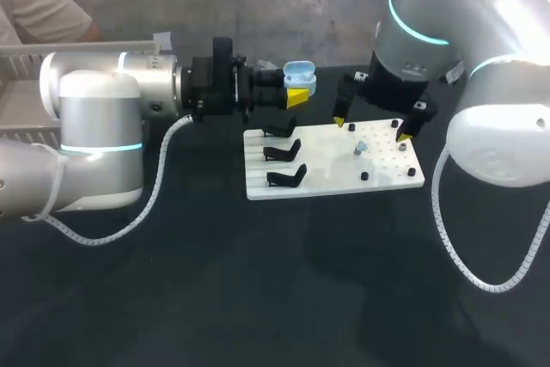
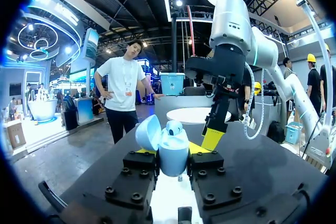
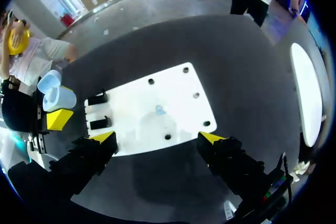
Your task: Pick up each earbud case from the left stands, insert the matching earbuds, close the lid, and place the case in the box.
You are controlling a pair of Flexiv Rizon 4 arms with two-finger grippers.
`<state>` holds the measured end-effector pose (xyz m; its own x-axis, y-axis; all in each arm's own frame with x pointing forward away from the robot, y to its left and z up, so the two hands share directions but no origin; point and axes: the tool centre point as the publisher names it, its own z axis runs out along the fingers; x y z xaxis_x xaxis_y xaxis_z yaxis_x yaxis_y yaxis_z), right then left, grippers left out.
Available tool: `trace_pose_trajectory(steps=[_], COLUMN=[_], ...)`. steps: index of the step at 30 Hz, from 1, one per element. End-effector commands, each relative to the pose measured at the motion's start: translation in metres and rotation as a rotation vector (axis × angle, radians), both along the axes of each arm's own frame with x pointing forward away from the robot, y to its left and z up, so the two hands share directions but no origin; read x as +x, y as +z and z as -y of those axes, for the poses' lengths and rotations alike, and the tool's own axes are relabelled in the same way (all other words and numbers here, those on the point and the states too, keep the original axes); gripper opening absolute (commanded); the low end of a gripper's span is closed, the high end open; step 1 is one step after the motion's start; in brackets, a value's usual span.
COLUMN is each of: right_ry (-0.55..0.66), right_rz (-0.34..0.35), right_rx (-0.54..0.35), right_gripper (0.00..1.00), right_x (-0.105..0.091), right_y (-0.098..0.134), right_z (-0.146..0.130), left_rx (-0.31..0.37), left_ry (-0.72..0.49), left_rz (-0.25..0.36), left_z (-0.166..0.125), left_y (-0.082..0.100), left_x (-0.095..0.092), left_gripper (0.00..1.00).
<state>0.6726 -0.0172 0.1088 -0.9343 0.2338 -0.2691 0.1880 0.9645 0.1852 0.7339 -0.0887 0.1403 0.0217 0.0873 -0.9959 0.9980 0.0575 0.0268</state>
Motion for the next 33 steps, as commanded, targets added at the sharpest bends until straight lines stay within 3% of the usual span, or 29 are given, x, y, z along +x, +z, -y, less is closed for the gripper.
trace_pose_trajectory(steps=[1,12,14,19,29,33], right_ry=[0.002,-0.066,-0.072,-0.074,-0.085,-0.082], right_rz=[-0.011,-0.041,-0.045,-0.05,-0.063,-0.069], right_rx=[0.019,0.107,0.117,0.138,0.163,0.174], right_gripper=[1.0,1.0,0.93,0.9,0.73,0.57], right_x=[0.017,0.028,0.028,0.031,0.037,0.036], right_y=[-0.028,-0.061,-0.063,-0.069,-0.074,-0.075], right_z=[0.0,0.003,0.003,0.003,0.0,-0.002], left_rx=[-0.005,-0.005,-0.005,-0.005,-0.005,-0.005], left_ry=[0.005,0.005,0.005,0.005,0.005,0.005], left_rz=[0.005,0.005,0.005,0.005,0.005,0.005], left_z=[0.0,0.0,0.0,0.0,0.0,0.0], left_y=[-0.001,-0.001,-0.001,-0.001,-0.001,-0.001], left_x=[-0.002,-0.002,-0.002,-0.002,-0.002,-0.002], left_gripper=[0.0,0.0,0.0,0.0,0.0,0.0])
